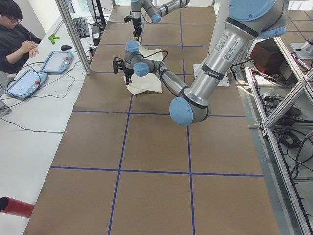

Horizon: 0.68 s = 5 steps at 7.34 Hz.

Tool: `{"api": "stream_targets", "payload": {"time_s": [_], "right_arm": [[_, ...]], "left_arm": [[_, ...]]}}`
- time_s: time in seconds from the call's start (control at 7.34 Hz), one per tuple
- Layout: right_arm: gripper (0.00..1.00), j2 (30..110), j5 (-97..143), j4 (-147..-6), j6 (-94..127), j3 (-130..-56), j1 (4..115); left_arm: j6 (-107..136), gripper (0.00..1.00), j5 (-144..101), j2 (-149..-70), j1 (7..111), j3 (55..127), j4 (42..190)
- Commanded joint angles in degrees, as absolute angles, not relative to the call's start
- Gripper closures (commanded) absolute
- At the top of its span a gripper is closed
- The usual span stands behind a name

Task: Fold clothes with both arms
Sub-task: 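Pull the folded edge taut with both grippers, then lower it, then release the hem with the left gripper while the right gripper moves toward the robot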

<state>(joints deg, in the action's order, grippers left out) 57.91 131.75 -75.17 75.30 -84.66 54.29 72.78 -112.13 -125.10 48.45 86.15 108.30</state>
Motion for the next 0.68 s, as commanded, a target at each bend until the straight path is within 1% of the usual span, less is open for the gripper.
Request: {"api": "stream_targets", "payload": {"time_s": [0.0,0.41,0.55], "right_arm": [[1.0,55.46,130.87,-75.15,75.06,-79.64,54.05],[1.0,55.28,129.73,-75.15,75.06,-79.28,53.88],[0.76,54.94,129.73,-75.15,75.06,-79.28,53.53]], "left_arm": [[72.6,1.0,-112.06,-128.04,48.87,78.08,115.29],[72.86,1.0,-112.06,-128.14,46.95,77.69,115.49],[72.95,1.0,-112.06,-128.23,46.67,78.04,115.4]]}}
